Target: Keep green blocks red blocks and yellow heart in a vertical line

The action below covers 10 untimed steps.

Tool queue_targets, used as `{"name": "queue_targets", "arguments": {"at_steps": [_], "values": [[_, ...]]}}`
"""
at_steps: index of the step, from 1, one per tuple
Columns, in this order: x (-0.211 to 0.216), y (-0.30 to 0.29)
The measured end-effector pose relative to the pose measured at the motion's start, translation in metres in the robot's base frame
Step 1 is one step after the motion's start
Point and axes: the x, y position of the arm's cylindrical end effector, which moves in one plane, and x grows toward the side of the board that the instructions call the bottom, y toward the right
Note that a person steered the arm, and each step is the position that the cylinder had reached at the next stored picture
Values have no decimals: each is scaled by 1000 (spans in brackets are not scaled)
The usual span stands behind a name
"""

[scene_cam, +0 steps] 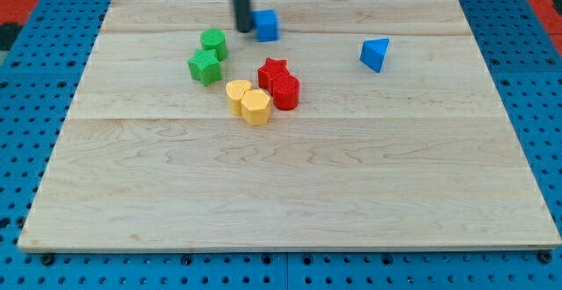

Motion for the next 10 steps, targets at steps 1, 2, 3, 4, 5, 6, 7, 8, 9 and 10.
{"name": "queue_targets", "arguments": {"at_steps": [1, 2, 3, 4, 5, 6, 7, 8, 9, 10], "values": [[37, 47], [96, 55], [120, 3], [119, -16], [93, 4], [95, -36], [123, -67], [135, -57], [137, -56], [137, -40]]}}
